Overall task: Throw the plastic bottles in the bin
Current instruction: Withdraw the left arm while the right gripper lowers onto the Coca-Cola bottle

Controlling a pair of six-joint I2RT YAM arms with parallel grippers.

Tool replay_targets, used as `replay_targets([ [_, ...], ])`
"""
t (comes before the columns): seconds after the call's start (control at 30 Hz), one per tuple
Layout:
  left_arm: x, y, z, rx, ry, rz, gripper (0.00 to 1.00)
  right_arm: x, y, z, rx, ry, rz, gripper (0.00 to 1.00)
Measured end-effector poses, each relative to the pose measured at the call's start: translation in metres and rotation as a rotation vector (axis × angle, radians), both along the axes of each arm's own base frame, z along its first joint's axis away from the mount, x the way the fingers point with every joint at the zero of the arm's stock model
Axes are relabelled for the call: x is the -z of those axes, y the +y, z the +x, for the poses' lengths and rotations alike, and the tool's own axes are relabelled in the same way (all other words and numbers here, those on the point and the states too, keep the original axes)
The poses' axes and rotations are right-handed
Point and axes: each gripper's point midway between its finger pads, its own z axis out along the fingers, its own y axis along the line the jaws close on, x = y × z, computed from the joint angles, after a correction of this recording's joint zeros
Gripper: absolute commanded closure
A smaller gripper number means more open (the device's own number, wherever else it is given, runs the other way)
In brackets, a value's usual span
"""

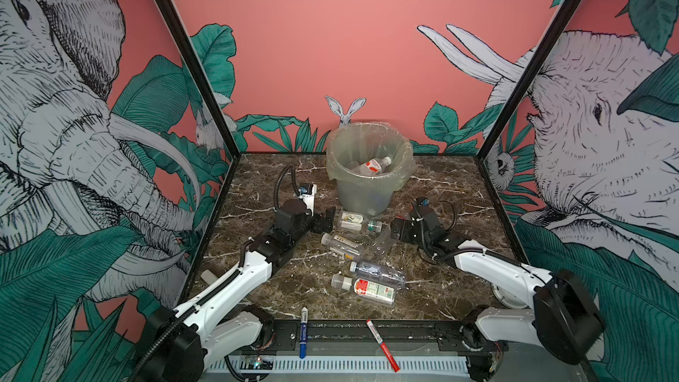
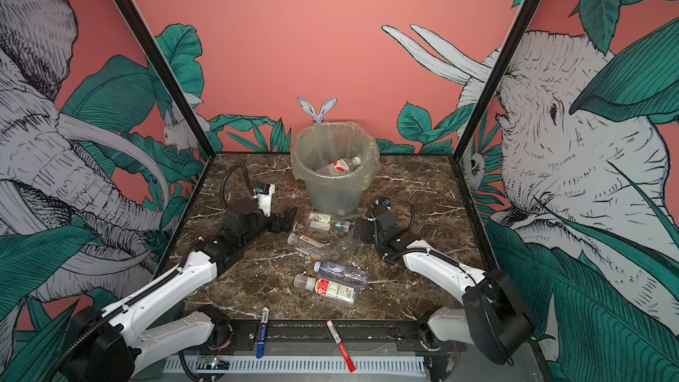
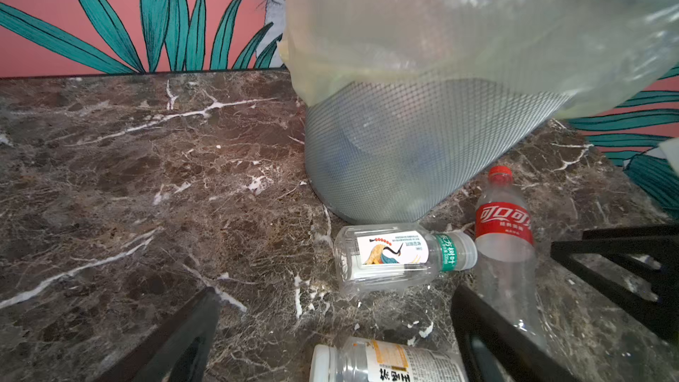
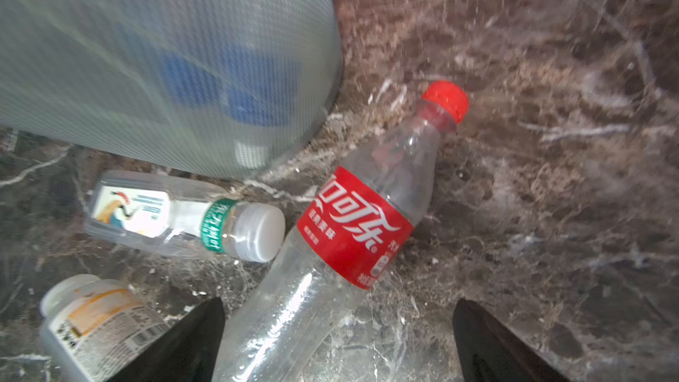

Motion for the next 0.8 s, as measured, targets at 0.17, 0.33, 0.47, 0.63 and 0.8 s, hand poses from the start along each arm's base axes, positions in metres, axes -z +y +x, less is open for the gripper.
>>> replay_targets([
  [0.17, 0.03, -0.002, -0.001, 0.006, 0.031, -0.003, 0.01, 0.018, 0.009, 0.003, 0.019, 0.066, -0.011, 0.01],
  [0.33, 0.048, -0.005, -0.003, 0.014, 0.056, -0.024, 0.01, 0.019, 0.015, 0.01, 0.039, 0.076, 0.003, 0.01],
  [0.47, 0.045, -0.01, -0.001, 0.026, 0.051, -0.051, 0.01, 0.023, 0.019, 0.016, 0.051, 0.089, 0.0, 0.01],
  [0.63, 0.042, -0.011, 0.0, 0.03, 0.041, -0.061, 0.01, 0.036, 0.017, 0.016, 0.074, 0.131, -0.04, 0.01],
  [0.8, 0.042, -0.012, -0.001, 0.032, 0.041, -0.063, 0.01, 0.046, 0.01, 0.013, 0.091, 0.162, -0.084, 0.02],
])
